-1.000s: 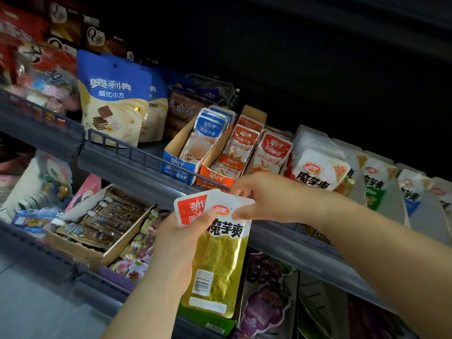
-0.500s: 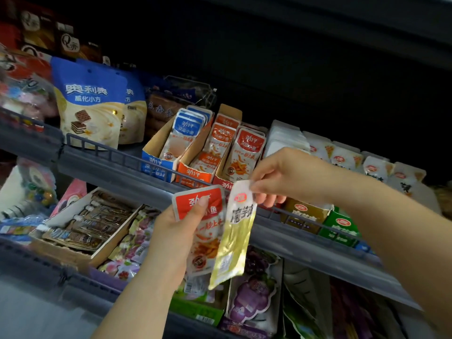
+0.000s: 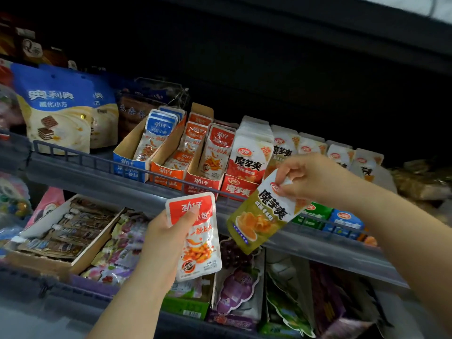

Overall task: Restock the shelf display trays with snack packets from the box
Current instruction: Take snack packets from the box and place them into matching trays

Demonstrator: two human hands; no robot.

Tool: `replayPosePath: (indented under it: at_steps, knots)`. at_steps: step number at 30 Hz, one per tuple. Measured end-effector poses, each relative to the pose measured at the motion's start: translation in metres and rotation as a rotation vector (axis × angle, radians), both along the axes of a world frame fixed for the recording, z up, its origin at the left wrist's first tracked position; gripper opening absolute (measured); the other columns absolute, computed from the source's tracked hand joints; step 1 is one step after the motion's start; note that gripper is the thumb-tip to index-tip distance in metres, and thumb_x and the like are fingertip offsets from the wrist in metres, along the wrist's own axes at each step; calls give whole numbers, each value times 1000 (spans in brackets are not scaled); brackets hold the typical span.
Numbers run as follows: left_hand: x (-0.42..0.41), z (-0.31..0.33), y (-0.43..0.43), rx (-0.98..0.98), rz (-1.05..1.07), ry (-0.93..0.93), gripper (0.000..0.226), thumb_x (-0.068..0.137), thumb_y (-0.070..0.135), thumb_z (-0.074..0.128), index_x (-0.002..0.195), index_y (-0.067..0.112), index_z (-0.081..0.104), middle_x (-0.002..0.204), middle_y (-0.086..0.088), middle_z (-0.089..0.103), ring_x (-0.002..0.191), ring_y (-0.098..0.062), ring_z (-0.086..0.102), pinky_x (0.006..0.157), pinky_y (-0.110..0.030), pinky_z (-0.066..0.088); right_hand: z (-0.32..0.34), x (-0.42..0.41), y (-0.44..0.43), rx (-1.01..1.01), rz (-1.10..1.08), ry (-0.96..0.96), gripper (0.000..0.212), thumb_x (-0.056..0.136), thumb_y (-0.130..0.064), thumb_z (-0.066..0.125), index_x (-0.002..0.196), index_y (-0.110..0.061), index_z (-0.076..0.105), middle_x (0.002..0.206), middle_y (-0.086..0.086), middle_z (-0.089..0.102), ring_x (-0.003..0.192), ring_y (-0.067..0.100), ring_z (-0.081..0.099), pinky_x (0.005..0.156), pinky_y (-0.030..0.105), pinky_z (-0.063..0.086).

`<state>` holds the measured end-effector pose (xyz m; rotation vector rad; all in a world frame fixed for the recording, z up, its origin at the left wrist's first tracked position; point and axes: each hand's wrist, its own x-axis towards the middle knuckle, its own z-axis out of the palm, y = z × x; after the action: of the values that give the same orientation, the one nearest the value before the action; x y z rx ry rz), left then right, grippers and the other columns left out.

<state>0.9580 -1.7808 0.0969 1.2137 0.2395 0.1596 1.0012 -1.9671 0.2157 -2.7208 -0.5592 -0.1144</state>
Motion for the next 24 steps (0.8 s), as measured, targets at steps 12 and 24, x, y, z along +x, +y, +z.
replayPosePath:
  at_steps: [12, 24]
  knots:
    - [15, -9, -33, 15, -101, 39, 6, 86, 22, 59, 81, 23, 58, 79, -1, 67, 74, -21, 64, 63, -32, 48, 18, 0, -43, 35, -198, -285, 16, 84, -12, 62, 100, -15, 62, 80, -14, 54, 76, 0, 53, 71, 12, 39]
    - [29, -13, -50, 11, -179, 41, 14, 87, 12, 54, 94, 24, 56, 89, -4, 66, 81, -23, 63, 65, -34, 48, 52, 49, -47, 110, -347, -549, 23, 89, -11, 53, 111, -7, 61, 98, 0, 58, 91, 15, 54, 78, 25, 42]
